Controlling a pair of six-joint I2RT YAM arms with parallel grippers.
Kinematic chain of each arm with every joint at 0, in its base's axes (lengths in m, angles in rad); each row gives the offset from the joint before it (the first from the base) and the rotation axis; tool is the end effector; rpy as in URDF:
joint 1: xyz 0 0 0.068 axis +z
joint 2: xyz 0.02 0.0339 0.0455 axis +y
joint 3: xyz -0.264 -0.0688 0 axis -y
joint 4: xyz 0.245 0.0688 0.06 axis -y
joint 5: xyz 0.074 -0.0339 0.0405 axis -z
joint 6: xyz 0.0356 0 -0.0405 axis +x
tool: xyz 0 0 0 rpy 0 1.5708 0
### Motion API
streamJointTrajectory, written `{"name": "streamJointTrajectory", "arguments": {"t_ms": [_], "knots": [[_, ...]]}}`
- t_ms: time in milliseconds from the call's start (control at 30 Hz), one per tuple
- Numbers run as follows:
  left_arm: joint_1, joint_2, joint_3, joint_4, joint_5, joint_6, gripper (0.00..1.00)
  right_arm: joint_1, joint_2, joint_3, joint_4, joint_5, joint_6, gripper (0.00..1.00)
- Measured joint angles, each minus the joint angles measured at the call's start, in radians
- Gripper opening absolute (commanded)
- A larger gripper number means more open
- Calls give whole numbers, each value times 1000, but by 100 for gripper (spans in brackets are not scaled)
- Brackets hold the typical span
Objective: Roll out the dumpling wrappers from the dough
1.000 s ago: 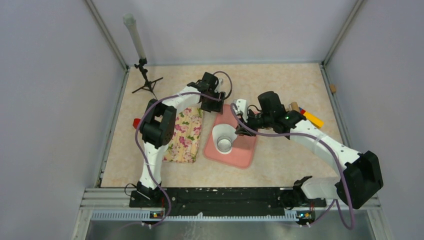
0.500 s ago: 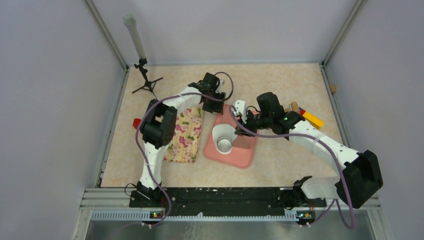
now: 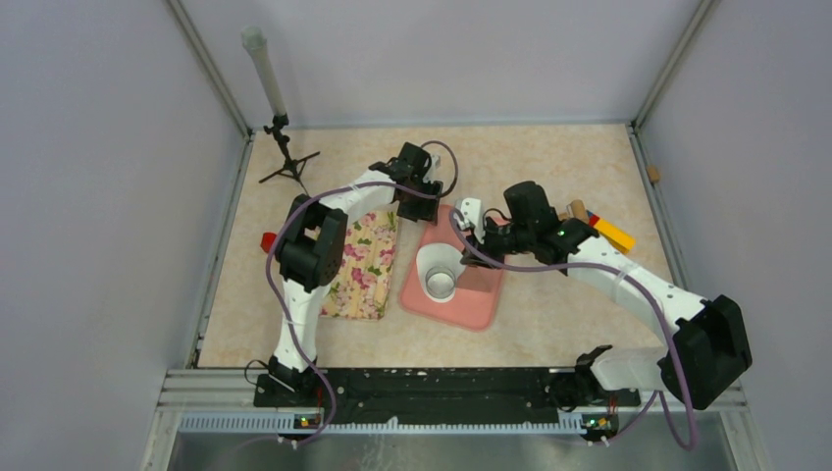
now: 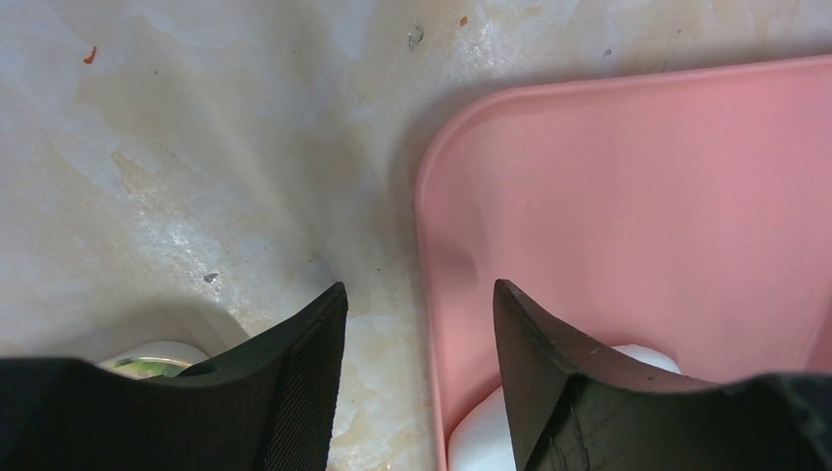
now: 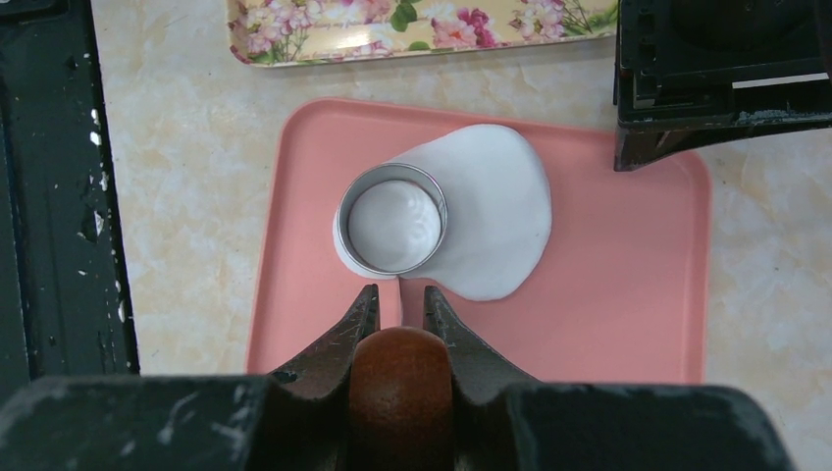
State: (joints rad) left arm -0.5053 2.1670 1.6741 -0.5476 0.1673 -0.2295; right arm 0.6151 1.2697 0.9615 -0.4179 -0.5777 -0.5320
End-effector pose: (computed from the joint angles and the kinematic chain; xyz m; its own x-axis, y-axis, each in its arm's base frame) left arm 0.4063 -0.2316 0.1748 -0.8604 0.2196 -0.4598 0.3648 0.8955 -0.2549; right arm 0.2101 0.1723 0.2795 -0.0529 -0.5577 -0.8283 -0.9791 0.1922 -0.0668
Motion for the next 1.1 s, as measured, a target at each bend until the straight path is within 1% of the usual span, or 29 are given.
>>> {"name": "streamJointTrajectory", "arguments": {"t_ms": [400,1100], "knots": [[0,0,0,-1,0,0,57,0,-27,3,-63,-6,-36,0],[-3,0,0,-2,0,0,57,0,-27,0,-9,-36,17,0]]}}
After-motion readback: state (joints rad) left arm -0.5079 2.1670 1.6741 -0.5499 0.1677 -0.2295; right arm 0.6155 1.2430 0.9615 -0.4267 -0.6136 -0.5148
